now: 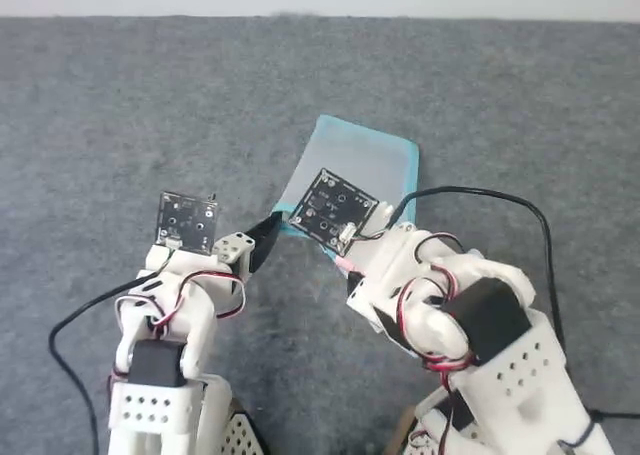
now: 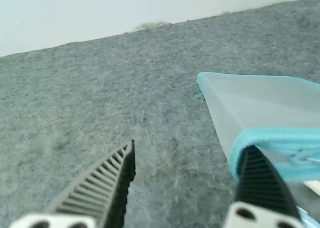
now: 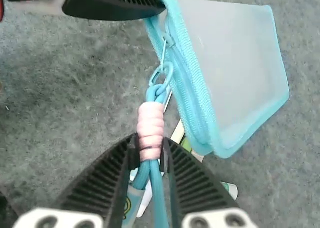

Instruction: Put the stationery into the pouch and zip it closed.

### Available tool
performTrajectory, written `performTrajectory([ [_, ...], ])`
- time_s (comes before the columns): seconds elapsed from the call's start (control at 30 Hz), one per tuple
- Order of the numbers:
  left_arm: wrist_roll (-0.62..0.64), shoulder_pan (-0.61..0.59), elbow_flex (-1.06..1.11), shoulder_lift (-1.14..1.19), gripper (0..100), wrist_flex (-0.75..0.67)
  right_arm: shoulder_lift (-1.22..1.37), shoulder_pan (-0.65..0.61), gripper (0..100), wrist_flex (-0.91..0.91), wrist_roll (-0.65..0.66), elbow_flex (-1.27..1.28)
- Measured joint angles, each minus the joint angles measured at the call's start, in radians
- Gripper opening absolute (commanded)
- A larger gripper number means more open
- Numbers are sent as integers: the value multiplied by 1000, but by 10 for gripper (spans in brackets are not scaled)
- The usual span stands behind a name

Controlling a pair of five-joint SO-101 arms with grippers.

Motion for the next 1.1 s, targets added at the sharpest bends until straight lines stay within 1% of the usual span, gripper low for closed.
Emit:
performTrajectory([
  [0.2, 0, 89, 0, 8, 305, 3, -5, -143, 6, 8, -14, 0],
  [0.43, 0, 110, 0, 8, 306, 3, -29, -219, 6, 48, -14, -40],
  [0.5, 0, 109, 2, 9, 333, 3, -74, -250, 6, 51, -12, -46],
  [0.6, 0, 109, 2, 9, 378, 3, -123, -259, 6, 51, -14, -44],
  [0.93, 0, 124, 2, 9, 371, 14, -143, -269, 6, 51, -14, -29],
  [1.03, 2, 126, 11, 9, 344, 12, -143, -269, 6, 41, -14, 6],
  [1.1, 3, 126, 40, 9, 318, -18, -141, -272, 6, 21, -14, 41],
])
